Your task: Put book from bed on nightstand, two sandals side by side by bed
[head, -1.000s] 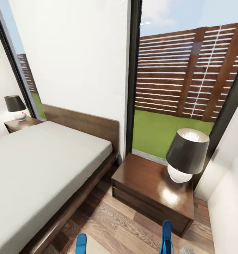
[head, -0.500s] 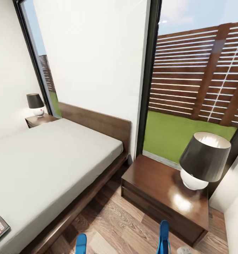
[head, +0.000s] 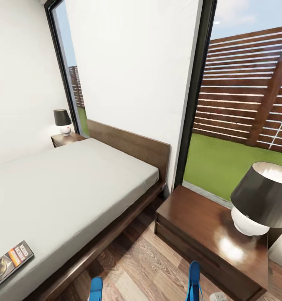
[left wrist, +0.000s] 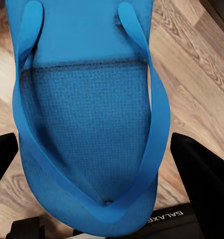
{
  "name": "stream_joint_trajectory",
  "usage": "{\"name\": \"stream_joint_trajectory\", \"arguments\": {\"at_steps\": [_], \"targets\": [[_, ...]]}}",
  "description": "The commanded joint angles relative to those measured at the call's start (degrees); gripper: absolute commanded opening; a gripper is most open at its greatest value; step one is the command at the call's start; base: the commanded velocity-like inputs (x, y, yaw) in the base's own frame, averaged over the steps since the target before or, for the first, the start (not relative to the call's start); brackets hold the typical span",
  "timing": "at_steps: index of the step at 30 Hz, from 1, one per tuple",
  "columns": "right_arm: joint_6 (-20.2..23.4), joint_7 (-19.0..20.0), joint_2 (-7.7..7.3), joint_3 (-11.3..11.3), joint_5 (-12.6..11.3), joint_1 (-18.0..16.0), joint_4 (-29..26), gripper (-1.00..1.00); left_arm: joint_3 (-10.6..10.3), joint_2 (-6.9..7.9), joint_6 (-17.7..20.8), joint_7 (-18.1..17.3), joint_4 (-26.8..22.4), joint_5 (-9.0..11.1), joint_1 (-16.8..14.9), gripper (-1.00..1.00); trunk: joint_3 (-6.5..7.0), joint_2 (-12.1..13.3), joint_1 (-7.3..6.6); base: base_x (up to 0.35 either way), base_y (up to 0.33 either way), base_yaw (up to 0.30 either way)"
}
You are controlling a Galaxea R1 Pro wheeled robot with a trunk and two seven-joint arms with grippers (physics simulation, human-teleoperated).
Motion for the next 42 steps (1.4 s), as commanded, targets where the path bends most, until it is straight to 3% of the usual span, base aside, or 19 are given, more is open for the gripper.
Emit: {"name": "stream_joint_trajectory", "arguments": {"at_steps": [1, 42], "targets": [[-0.4, 0.2, -0.02, 0.5, -0.4, -0.1, 0.2, -1.00, -0.4, 0.01, -0.2, -0.2, 0.1, 0.5, -0.1, -1.00, -0.06, 0.0, 0.00, 0.000, 0.000, 0.236], [-0.4, 0.2, 0.03, 0.5, -0.3, -0.1, 0.2, -1.00, -0.3, 0.01, -0.2, -0.2, 0.1, 0.5, -0.1, -1.00, -0.06, 0.0, 0.00, 0.000, 0.000, 0.236]]}}
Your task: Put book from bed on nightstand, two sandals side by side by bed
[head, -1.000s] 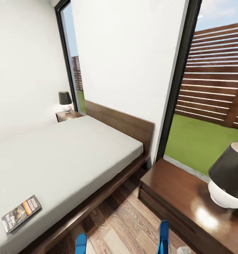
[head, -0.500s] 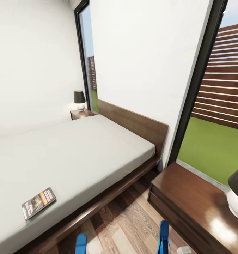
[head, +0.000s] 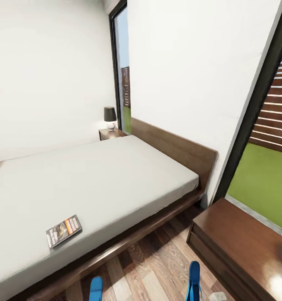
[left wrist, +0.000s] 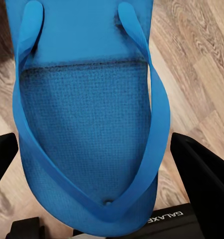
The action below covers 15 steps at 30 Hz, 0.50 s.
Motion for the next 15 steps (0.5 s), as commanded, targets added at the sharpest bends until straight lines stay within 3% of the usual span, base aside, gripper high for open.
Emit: {"name": "stream_joint_trajectory", "arguments": {"at_steps": [1, 15], "targets": [[-0.4, 0.2, 0.03, 0.5, -0.4, -0.1, 0.2, -1.00, -0.4, 0.01, -0.2, -0.2, 0.1, 0.5, -0.1, -1.00, -0.06, 0.0, 0.00, 0.000, 0.000, 0.236], [-0.4, 0.2, 0.01, 0.5, -0.4, 0.0, 0.2, -1.00, -0.4, 0.01, -0.2, -0.2, 0.1, 0.5, -0.1, -1.00, -0.06, 0.0, 0.00, 0.000, 0.000, 0.236]]}}
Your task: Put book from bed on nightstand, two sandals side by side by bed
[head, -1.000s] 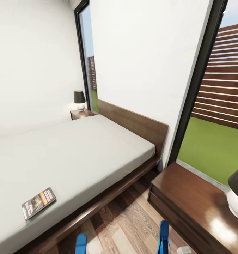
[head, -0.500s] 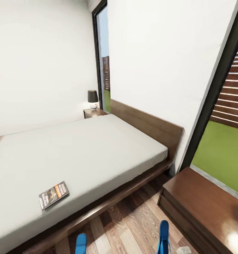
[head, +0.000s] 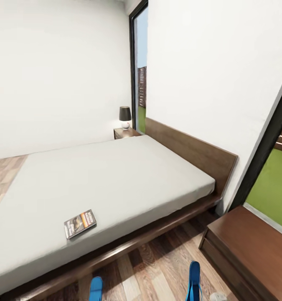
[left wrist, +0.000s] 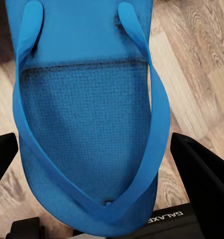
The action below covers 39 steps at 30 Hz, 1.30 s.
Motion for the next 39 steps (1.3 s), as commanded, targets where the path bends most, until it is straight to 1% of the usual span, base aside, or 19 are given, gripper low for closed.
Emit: {"name": "stream_joint_trajectory", "arguments": {"at_steps": [1, 39], "targets": [[-0.4, 0.2, 0.03, 0.5, -0.4, -0.1, 0.2, -1.00, -0.4, 0.01, -0.2, -0.2, 0.1, 0.5, -0.1, -1.00, -0.06, 0.0, 0.00, 0.000, 0.000, 0.236], [-0.4, 0.2, 0.04, 0.5, -0.4, -0.1, 0.2, -1.00, -0.3, 0.02, -0.2, -0.2, 0.1, 0.5, -0.1, -1.00, -0.06, 0.0, 0.00, 0.000, 0.000, 0.236]]}}
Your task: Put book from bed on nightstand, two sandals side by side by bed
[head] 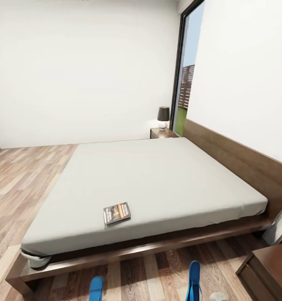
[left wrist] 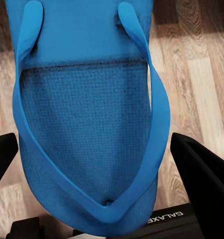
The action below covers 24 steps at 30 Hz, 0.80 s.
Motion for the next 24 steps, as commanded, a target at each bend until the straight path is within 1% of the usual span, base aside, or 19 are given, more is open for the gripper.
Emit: {"name": "stream_joint_trajectory", "arguments": {"at_steps": [1, 24], "targets": [[-0.4, 0.2, 0.03, 0.5, -0.4, -0.1, 0.2, -1.00, -0.4, 0.01, -0.2, -0.2, 0.1, 0.5, -0.1, -1.00, -0.06, 0.0, 0.00, 0.000, 0.000, 0.236], [-0.4, 0.2, 0.03, 0.5, -0.4, -0.1, 0.2, -1.00, -0.4, 0.06, -0.2, -0.2, 0.1, 0.5, -0.1, -1.00, -0.06, 0.0, 0.00, 0.000, 0.000, 0.236]]}}
